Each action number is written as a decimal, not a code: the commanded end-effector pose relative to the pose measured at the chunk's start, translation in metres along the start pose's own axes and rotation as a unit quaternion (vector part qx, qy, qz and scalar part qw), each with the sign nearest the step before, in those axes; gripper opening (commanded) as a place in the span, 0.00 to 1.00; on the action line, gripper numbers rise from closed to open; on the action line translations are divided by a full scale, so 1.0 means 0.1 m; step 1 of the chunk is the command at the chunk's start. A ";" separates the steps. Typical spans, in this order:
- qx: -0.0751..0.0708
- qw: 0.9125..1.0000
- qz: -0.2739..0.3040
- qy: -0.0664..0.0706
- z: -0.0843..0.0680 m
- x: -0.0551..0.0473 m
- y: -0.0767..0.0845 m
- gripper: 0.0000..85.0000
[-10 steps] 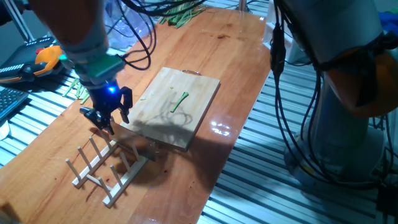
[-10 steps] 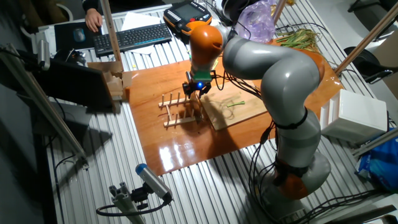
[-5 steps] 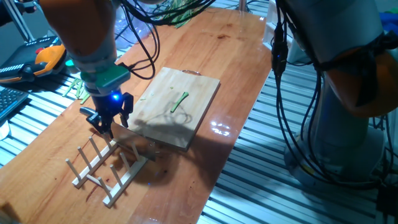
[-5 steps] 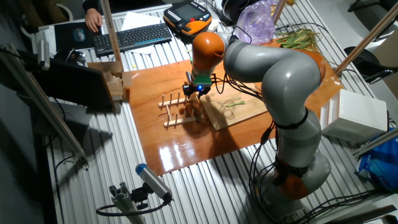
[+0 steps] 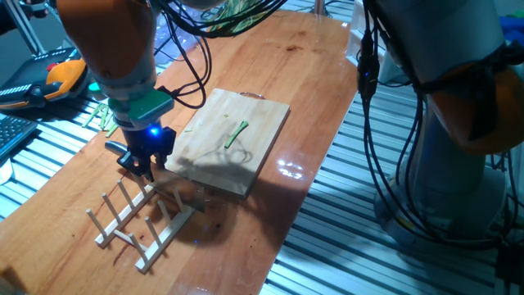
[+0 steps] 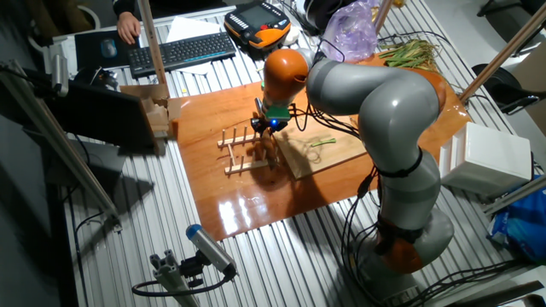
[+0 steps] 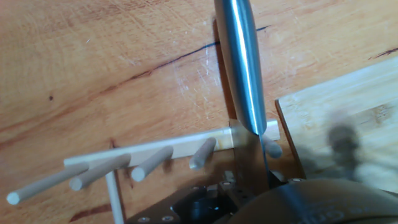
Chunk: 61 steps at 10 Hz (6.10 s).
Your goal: Chop the green garlic
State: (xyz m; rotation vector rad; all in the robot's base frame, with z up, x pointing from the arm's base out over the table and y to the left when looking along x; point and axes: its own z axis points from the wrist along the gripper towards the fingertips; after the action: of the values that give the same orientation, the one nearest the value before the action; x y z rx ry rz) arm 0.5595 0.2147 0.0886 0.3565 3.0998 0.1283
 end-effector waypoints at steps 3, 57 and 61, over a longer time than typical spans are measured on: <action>-0.003 1.000 -0.004 0.001 0.03 -0.01 0.00 0.40; 0.053 0.992 -0.118 -0.006 -0.74 -0.12 -2.04 0.00; 0.047 0.994 -0.099 -0.006 -0.54 0.00 -1.87 0.00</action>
State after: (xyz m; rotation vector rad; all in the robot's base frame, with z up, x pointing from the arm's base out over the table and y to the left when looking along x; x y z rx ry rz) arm 0.5155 0.0288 0.1256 0.0491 3.1117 -0.0236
